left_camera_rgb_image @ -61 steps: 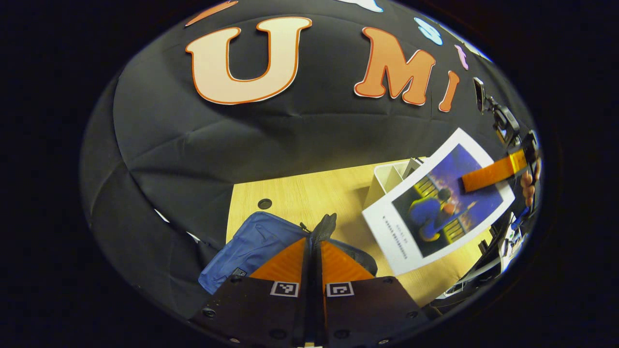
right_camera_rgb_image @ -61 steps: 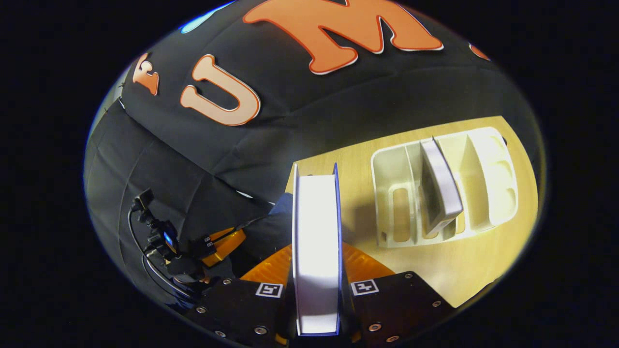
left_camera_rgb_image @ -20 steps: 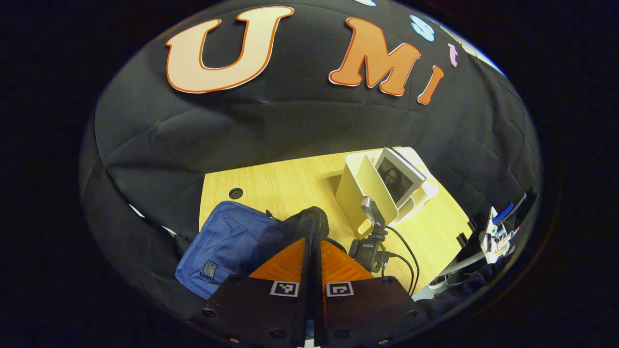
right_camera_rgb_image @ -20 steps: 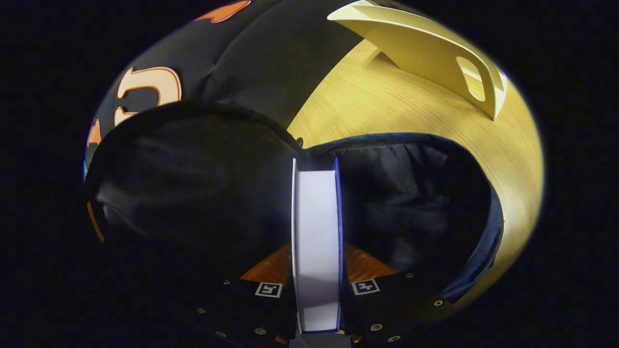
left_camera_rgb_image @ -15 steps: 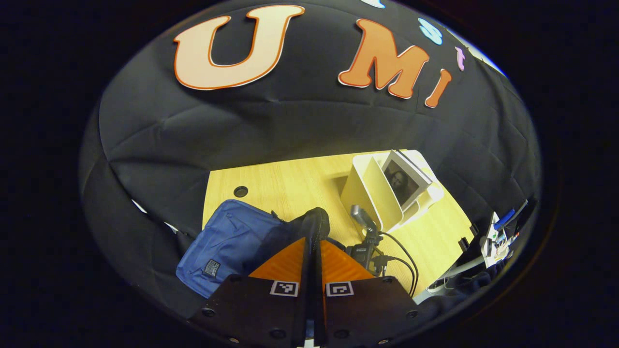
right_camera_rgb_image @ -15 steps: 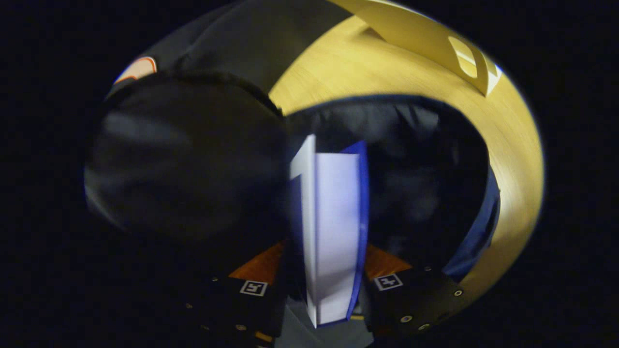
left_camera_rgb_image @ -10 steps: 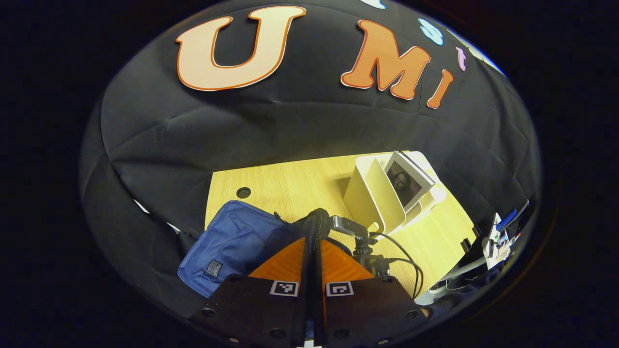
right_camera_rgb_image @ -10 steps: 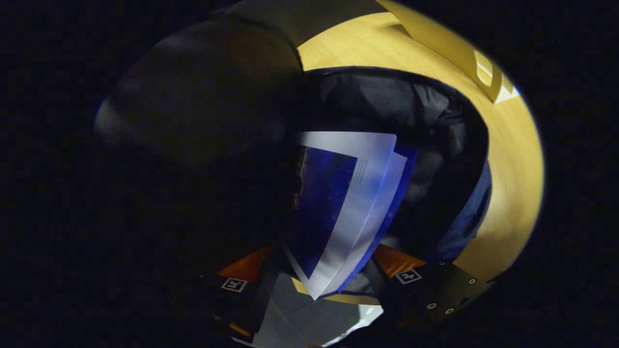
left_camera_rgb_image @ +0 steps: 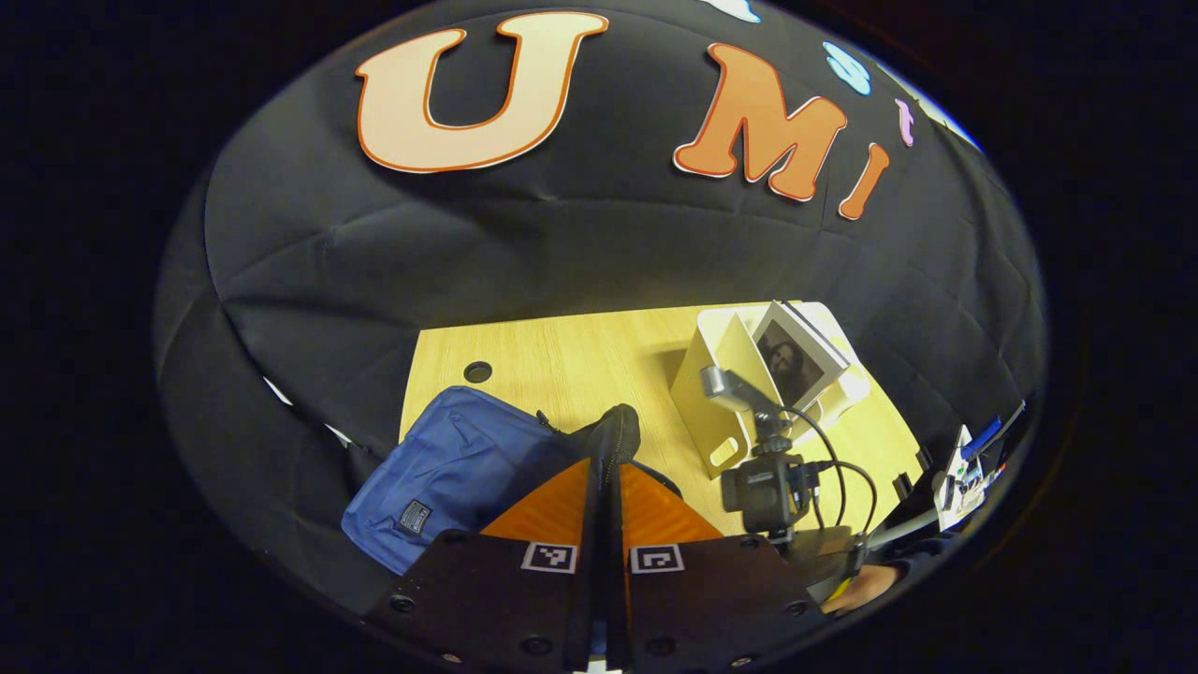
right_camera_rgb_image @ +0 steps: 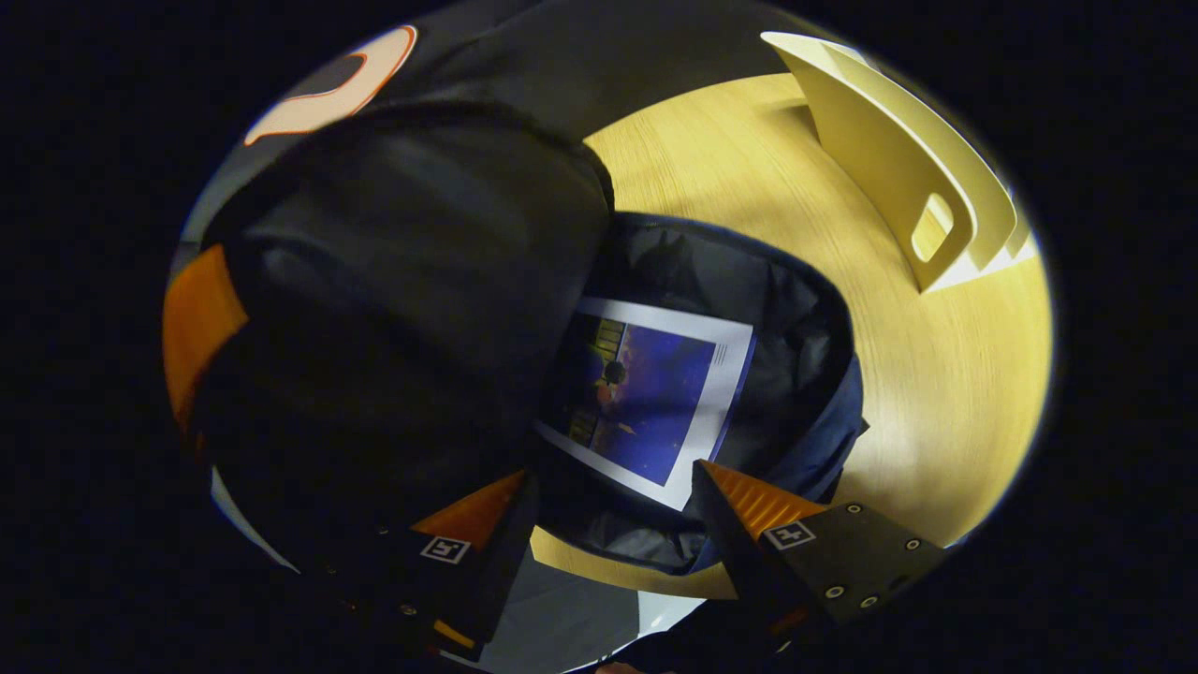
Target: Open the schoolbag, grab two books from the bookshelf and put them into the schoolbag.
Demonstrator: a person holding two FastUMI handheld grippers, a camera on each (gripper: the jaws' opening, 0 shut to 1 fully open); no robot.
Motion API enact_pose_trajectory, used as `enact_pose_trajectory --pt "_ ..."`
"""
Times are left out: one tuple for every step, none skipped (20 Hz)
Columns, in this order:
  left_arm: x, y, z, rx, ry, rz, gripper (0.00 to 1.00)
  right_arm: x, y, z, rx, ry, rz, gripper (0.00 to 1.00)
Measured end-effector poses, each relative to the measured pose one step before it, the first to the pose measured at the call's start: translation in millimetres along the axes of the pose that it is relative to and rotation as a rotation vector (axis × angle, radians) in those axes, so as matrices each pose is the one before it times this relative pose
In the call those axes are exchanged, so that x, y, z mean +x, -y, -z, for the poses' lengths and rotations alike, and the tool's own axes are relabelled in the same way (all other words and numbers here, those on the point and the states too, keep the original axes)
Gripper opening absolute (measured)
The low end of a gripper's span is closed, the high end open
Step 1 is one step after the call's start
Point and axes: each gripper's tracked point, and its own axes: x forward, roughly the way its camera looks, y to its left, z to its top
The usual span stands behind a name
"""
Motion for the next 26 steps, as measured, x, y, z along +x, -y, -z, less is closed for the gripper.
enact_pose_trajectory --pt "0.79 1.22 0.96 0.0016 -0.00253 -0.00028 0.07 -9.19 5.9 -11.53 -0.01154 0.03281 0.01241 0.97" --pt "0.3 1.44 1.88 -0.00339 -0.00472 0.00235 0.06 -11.87 5.46 -12.75 -0.00597 0.03763 0.00954 0.97" --pt "0.26 0.82 0.2 0.00179 0.00061 -0.00197 0.07 -11.13 4.42 -15.97 -0.00336 0.046 -0.00106 0.97" --pt "0.86 0.28 0.94 -0.00507 -0.00197 -0.00021 0.07 -7.85 3.1 -15.5 0.00206 0.05005 0.00347 0.97" --pt "1.04 1.09 0.57 -0.0039 -0.00179 0.00057 0.07 -8.4 6.74 -15.03 -0.0011 0.04238 0.0139 0.97" --pt "1.36 -0.61 1.55 -0.0054 -0.00072 -0.00285 0.07 -5.72 7.92 -11.8 -0.01187 0.03958 0.01333 0.97" --pt "1.76 1.22 -0.12 -0.00382 -0.00173 0.00007 0.07 -7.05 8.4 -11.11 -0.02256 0.03757 0.02053 0.97" --pt "0.48 0.29 -0.07 0.00076 0.00105 -0.0054 0.07 -8.14 6.61 -10.16 -0.02756 0.03715 0.02183 0.97" --pt "0.94 1.74 2.98 -0.00009 -0.00329 -0.0011 0.07 -7.68 8.63 -14.51 -0.0242 0.04302 0.01791 0.97" --pt "0.6 2.16 1.19 0.00107 -0.00203 -0.00137 0.07 -5.86 5.14 -12.62 -0.01952 0.04355 0.00685 0.97" --pt "1.85 2.55 2.41 -0.00257 -0.00371 0.00411 0.07 -5.58 6.32 -13.12 -0.00698 0.03588 0.00916 0.97" --pt "1.67 2.0 0.55 -0.00113 -0.00502 -0.00054 0.07 -4.81 5.44 -9.52 0.00244 0.01998 0.00816 0.97" --pt "1.01 0.82 1.12 0.00001 0.00029 -0.00262 0.07 -3.61 7.54 -10.14 0.00485 0.01832 0.0137 0.97" --pt "0.94 0.98 1.98 0.00353 -0.0029 -0.0027 0.07 -4.42 10.13 -7.84 -0.00079 0.0118 0.01861 0.97" --pt "0.16 1.91 1.26 0.00415 -0.00058 -0.00255 0.07 -4.33 12.06 -8.34 -0.00641 0.00943 0.01846 0.97" --pt "0.75 2.7 2.4 0.00385 -0.00469 0.00252 0.07 -3.49 11.27 -7.52 -0.00813 -0.00271 0.01792 0.97" --pt "0.47 2.39 0.84 0.00266 -0.00349 -0.00099 0.07 -3.62 7.42 -4.51 -0.01545 -0.00206 0.01102 0.97" --pt "1.63 1.63 2.88 0.00073 -0.00592 0.00148 0.07 -3.49 9.35 -3.84 -0.01684 -0.00564 0.02463 0.97" --pt "1.47 2.12 0.81 -0.00023 -0.00205 -0.00303 0.07 -3.35 9.3 -6.63 -0.02152 -0.00684 0.01622 0.97" --pt "1.04 1.57 2.19 0.00079 -0.00378 -0.00128 0.07 -3.65 11.36 -8.25 -0.02195 0.00246 0.02687 0.97" --pt "0.38 2.04 -0.16 -0.00128 -0.00307 -0.00218 0.07 -2.88 10.67 -10.5 -0.02075 0.01126 0.02373 0.97" --pt "0.59 1.04 1.9 0.00053 -0.00112 -0.0011 0.07 -1.32 11.33 -12.68 -0.0167 0.01555 0.02358 0.97" --pt "1.51 1.17 0.75 -0.00043 -0.0032 -0.00341 0.07 0.6 10.49 -10.91 -0.01807 0.01009 0.01884 0.97" --pt "0.4 1.52 -0.35 0.00061 -0.0021 -0.00224 0.07 0.8 10.17 -8.89 -0.01061 -0.00069 0.018 0.96" --pt "0.74 0.96 -0.03 0.0018 -0.00159 -0.00343 0.07 2.22 7.89 -4.78 -0.00879 -0.01179 0.01298 0.96" --pt "-0.04 0.45 0.74 0.00139 -0.0004 -0.00309 0.07 2.88 4.42 -1.78 -0.00749 -0.01389 0.01091 0.96"
